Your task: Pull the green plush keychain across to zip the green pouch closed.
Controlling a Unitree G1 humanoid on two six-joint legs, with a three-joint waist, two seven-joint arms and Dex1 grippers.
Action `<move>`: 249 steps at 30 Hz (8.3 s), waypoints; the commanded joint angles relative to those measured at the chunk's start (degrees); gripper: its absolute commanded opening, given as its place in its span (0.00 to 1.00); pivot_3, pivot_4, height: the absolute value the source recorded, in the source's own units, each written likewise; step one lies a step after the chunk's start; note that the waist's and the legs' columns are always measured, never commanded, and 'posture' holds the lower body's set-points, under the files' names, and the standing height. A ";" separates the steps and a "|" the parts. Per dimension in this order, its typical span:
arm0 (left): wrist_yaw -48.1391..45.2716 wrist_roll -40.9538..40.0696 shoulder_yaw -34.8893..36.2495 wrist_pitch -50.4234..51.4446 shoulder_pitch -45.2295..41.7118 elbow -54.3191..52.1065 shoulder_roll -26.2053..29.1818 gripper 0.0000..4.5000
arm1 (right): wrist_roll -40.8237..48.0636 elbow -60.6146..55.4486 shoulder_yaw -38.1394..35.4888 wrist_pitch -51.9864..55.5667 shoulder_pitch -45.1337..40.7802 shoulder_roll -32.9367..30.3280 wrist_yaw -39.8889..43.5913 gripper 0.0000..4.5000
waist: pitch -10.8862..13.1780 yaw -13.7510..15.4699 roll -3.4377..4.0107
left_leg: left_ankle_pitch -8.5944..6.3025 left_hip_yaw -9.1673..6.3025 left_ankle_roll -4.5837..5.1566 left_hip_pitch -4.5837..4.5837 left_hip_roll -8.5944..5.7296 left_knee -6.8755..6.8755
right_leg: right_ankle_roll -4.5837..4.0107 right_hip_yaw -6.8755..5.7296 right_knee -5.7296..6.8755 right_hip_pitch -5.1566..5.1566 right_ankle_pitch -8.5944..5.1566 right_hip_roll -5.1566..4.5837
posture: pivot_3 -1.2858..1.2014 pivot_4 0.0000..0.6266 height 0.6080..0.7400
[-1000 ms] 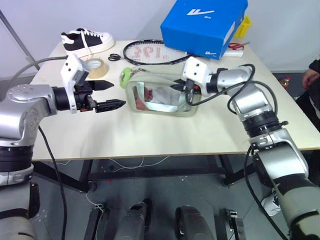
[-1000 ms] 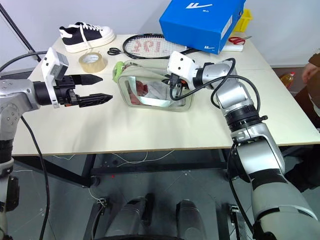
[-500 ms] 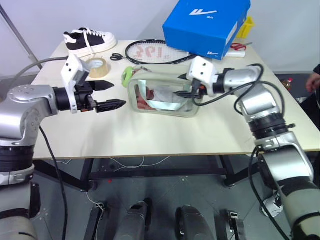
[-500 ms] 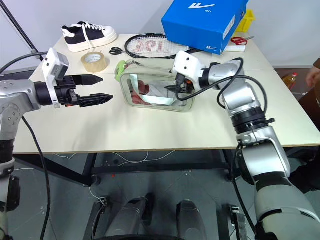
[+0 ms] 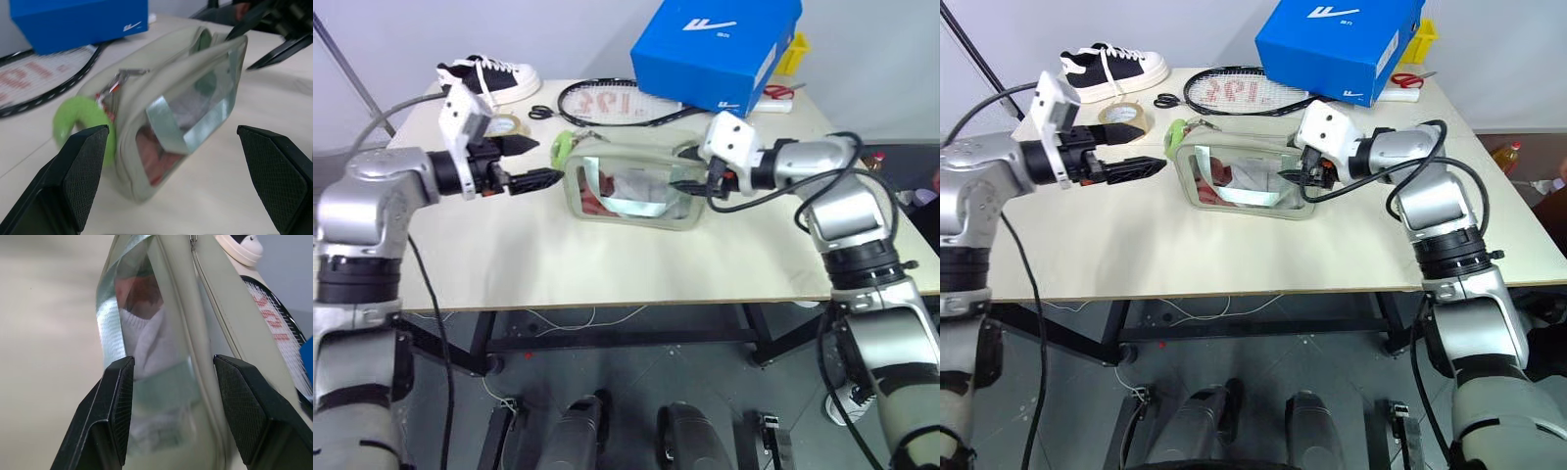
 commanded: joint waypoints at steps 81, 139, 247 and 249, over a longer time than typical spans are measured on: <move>4.47 6.48 10.11 -11.19 -17.30 43.34 -19.13 0.02 | 4.89 -2.05 -5.27 -7.35 3.54 -7.44 8.18 0.00 | 0.06 0.10 -0.12 | -0.19 -0.03 0.27 -0.06 -0.04 0.61 | 0.05 -0.11 0.20 0.17 0.00 0.04 | 0.52 0.24 1.00; -6.28 9.80 -3.69 -11.52 -15.29 15.75 -7.15 0.02 | 4.95 -0.63 -3.91 -10.10 0.80 -2.16 5.82 0.00 | 0.09 -0.19 -0.10 | -0.17 0.03 0.26 -0.09 -0.01 0.51 | 0.04 -0.01 0.21 0.05 0.00 0.05 | 0.52 0.24 1.00; -1.52 6.54 -1.78 -2.63 2.95 -3.25 -4.65 0.00 | 2.99 39.33 -2.81 9.61 -30.58 27.46 -4.76 0.01 | 0.10 -0.32 -0.05 | 0.01 0.07 -0.25 -0.07 -0.05 -0.09 | -0.01 0.09 0.41 -0.61 0.02 0.13 | 0.52 0.24 1.00; -1.45 6.48 -1.74 -2.70 3.17 -3.31 -4.66 0.00 | 3.61 38.69 -3.94 9.95 -30.45 26.66 -5.65 0.01 | 0.10 -0.30 -0.05 | 0.01 0.06 -0.26 -0.07 -0.06 -0.09 | -0.01 0.09 0.40 -0.61 0.01 0.13 | 0.52 0.24 1.00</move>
